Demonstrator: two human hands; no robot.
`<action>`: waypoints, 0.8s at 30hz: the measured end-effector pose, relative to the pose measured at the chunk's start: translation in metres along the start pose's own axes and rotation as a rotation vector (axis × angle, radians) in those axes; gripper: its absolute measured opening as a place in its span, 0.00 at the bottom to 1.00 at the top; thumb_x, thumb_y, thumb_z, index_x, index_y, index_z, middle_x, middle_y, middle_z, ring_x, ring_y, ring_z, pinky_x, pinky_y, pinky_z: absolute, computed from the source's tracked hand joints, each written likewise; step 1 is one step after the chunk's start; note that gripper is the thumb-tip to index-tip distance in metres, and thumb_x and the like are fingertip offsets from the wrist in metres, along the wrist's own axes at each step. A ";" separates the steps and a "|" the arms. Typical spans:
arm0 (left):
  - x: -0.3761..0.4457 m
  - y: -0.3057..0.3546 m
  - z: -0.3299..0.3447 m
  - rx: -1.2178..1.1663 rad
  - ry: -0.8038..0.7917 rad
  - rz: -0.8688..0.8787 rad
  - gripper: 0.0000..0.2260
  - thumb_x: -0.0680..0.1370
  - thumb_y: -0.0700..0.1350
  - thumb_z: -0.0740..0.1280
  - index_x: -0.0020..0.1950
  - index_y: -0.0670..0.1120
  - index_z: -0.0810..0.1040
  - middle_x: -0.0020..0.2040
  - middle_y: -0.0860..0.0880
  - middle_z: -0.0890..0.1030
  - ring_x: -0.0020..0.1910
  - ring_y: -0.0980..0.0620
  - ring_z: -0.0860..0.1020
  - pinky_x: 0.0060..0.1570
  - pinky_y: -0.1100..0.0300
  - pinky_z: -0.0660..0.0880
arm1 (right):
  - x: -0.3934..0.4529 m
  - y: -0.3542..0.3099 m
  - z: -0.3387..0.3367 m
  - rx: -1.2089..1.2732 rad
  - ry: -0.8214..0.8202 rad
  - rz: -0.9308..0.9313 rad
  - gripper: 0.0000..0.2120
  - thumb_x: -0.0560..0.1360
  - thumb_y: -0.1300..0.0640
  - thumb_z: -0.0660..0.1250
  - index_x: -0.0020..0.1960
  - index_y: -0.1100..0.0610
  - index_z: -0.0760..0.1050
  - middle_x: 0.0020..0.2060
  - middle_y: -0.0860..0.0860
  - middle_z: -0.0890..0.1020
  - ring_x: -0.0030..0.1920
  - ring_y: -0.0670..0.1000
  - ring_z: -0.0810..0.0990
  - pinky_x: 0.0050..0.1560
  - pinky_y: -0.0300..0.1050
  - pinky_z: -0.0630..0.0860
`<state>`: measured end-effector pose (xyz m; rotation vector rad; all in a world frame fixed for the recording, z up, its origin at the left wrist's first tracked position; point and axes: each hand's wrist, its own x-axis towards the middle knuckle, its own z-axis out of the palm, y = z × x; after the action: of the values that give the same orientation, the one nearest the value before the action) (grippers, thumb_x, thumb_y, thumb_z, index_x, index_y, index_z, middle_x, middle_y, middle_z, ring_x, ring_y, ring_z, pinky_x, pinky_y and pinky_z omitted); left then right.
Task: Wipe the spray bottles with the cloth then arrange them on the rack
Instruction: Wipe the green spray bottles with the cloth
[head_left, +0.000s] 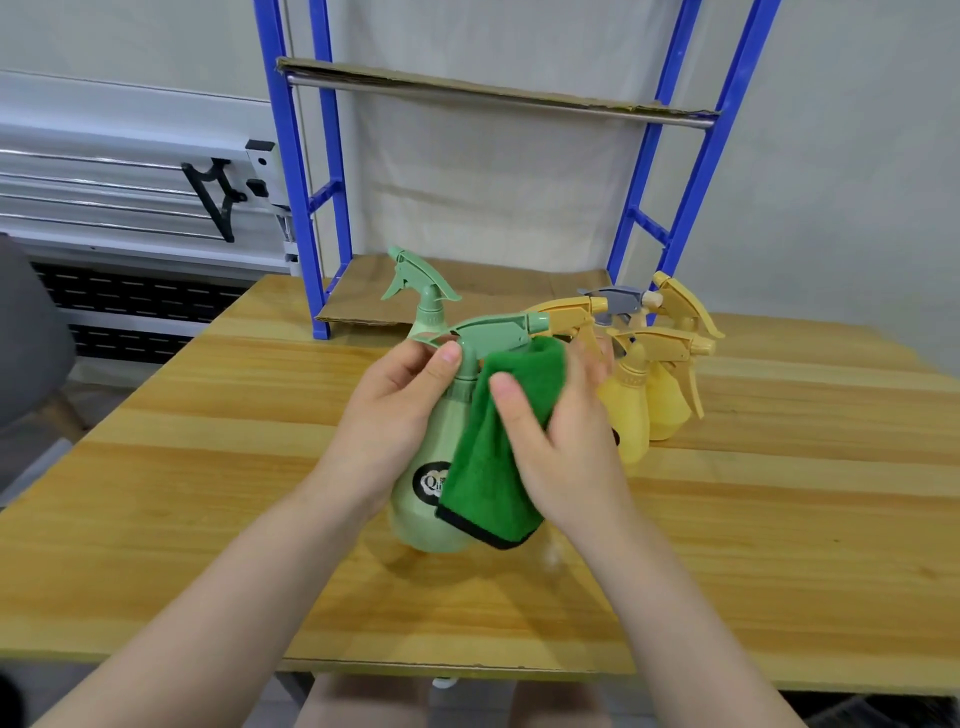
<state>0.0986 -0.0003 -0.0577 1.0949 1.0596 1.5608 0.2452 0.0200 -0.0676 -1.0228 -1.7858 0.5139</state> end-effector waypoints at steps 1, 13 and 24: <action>-0.001 0.000 0.001 0.008 -0.008 0.004 0.13 0.74 0.51 0.66 0.50 0.43 0.80 0.48 0.44 0.85 0.45 0.48 0.83 0.47 0.53 0.80 | 0.001 0.000 0.001 -0.107 -0.019 -0.027 0.28 0.75 0.35 0.58 0.66 0.53 0.68 0.56 0.39 0.77 0.57 0.43 0.78 0.56 0.40 0.75; -0.007 0.004 0.000 0.017 -0.107 0.002 0.11 0.75 0.50 0.65 0.52 0.47 0.81 0.48 0.49 0.85 0.47 0.55 0.82 0.48 0.63 0.79 | 0.006 0.004 -0.009 -0.454 0.218 -0.221 0.29 0.78 0.35 0.55 0.55 0.60 0.76 0.36 0.54 0.82 0.33 0.58 0.82 0.29 0.47 0.78; -0.006 0.012 0.000 -0.033 -0.041 -0.087 0.11 0.76 0.52 0.65 0.48 0.45 0.81 0.41 0.47 0.85 0.35 0.53 0.80 0.35 0.59 0.78 | 0.008 0.008 -0.016 -0.702 0.129 -0.393 0.16 0.75 0.49 0.66 0.54 0.62 0.74 0.36 0.54 0.80 0.30 0.57 0.79 0.25 0.41 0.69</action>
<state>0.0969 -0.0083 -0.0468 1.0404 1.0372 1.4763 0.2614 0.0296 -0.0620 -1.0819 -2.0228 -0.4477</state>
